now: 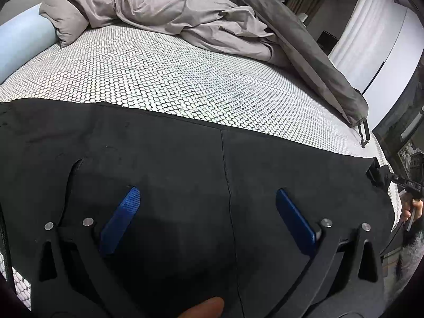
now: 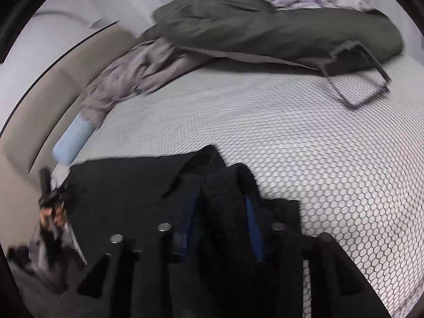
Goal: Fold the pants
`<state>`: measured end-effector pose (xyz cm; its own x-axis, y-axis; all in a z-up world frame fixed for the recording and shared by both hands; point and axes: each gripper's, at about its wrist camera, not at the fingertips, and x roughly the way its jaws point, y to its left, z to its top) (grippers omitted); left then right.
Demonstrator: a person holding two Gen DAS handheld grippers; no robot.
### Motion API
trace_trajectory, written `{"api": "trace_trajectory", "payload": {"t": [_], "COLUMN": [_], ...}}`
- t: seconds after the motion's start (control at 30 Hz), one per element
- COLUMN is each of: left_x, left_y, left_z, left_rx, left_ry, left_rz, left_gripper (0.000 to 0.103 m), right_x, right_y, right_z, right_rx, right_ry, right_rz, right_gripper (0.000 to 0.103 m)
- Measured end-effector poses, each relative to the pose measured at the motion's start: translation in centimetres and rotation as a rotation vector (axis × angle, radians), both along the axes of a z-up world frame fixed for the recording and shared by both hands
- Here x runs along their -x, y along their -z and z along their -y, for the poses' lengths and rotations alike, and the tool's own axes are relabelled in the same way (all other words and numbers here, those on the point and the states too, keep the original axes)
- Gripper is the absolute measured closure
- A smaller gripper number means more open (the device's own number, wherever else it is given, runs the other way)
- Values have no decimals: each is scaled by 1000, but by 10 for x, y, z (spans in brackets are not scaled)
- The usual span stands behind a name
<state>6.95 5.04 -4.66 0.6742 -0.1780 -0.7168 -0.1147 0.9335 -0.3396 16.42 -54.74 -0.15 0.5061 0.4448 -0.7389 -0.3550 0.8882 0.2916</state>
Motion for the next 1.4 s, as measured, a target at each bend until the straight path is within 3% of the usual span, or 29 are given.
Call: {"api": "trace_trajectory", "payload": {"t": [0.1, 0.17, 0.23, 0.37, 0.43, 0.5, 0.57, 0.6, 0.63, 0.7, 0.73, 0.93, 1.07, 1.1, 1.17, 1.2, 1.27, 1.4], "left_x": [1, 2, 2, 1, -1, 0, 4, 9, 14, 21, 23, 30, 28, 27, 25, 25, 27, 29], "left_y": [0, 0, 0, 4, 8, 10, 5, 0, -5, -15, -18, -20, 1, 8, 19, 23, 27, 29], "left_z": [-2, -3, -4, -11, -15, -19, -20, -18, -14, -1, 9, 108, 156, 163, 171, 172, 166, 138], "left_rx": [8, 6, -6, -28, -41, -44, -40, -50, -64, -77, -76, -129, -182, -214, -266, -286, -303, -292], "left_ry": [-4, -6, -9, -43, -64, -85, -88, -84, -74, -36, -12, 273, 398, 406, 422, 430, 431, 386], "left_rz": [-2, -2, -1, -27, -56, -70, -59, -43, -21, 14, 24, 20, -31, -46, -70, -74, -74, -83], "left_gripper": [1, 1, 1, 1, 1, 1, 1, 1, 1, 1, 1, 1, 1, 1, 1, 1, 1, 1], "right_x": [7, 3, 4, -11, -21, -22, -7, 11, 22, 57, 68, 93, 89, 92, 94, 96, 99, 103], "right_y": [-1, -3, -2, 8, 21, 27, 15, 1, -6, -24, -27, -5, 39, 51, 74, 80, 81, 75], "right_z": [-5, -6, 0, 21, 22, 21, 20, 16, 12, -17, -35, -133, -198, -217, -247, -251, -241, -171], "right_rx": [39, 52, 53, 133, 197, 272, 238, 200, 182, 184, 193, 200, 189, 243, 450, 502, 488, 507], "right_ry": [-11, -4, 36, 316, 417, 506, 544, 552, 552, 522, 482, 341, 193, 147, 48, 23, 16, 164], "right_rz": [1, 28, 52, 33, -26, -71, -26, 27, 55, 132, 150, 87, 23, 8, 54, 78, 79, 91], "right_gripper": [70, 92, 97, 97, 83, 76, 76, 69, 50, 25, 19, 10, 10, 10, 10, 10, 10, 11]}}
